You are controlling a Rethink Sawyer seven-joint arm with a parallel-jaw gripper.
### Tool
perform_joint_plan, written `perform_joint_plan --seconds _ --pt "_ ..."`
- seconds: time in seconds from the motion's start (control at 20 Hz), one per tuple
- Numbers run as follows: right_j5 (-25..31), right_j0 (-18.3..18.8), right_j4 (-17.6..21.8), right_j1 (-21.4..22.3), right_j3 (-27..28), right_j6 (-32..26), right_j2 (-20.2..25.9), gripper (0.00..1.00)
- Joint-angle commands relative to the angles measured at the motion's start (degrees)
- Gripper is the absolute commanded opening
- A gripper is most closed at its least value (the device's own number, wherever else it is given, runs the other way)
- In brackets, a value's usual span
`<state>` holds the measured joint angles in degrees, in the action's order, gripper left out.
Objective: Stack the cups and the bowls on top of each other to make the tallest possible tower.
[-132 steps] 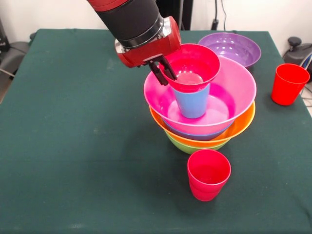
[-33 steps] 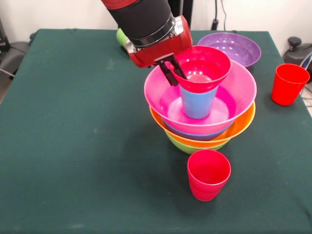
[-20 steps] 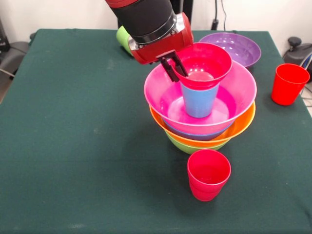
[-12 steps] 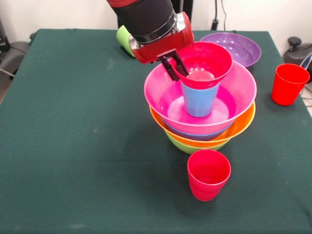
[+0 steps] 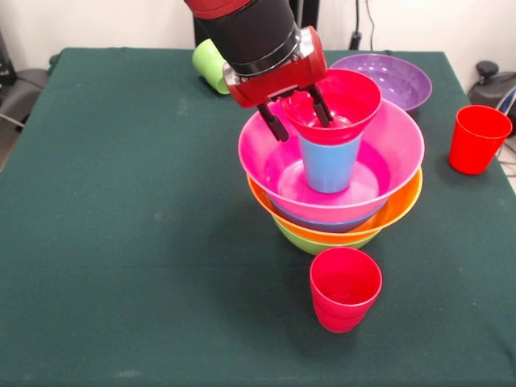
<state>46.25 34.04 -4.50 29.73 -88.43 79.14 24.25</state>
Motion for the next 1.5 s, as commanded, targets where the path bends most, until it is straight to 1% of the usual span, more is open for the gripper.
perform_joint_plan --seconds 0.05,0.85,1.2,1.5 --pt "-3.59 -0.85 3.37 -3.83 -3.09 4.72 -1.5 1.0" --pt "-1.63 -1.49 3.23 -3.55 -1.78 5.52 -2.29 1.0" --pt "-1.42 -0.71 2.09 -1.7 -3.74 6.14 -1.72 1.0" --pt "-1.39 0.81 1.91 -0.4 -5.64 4.67 -0.81 1.0"
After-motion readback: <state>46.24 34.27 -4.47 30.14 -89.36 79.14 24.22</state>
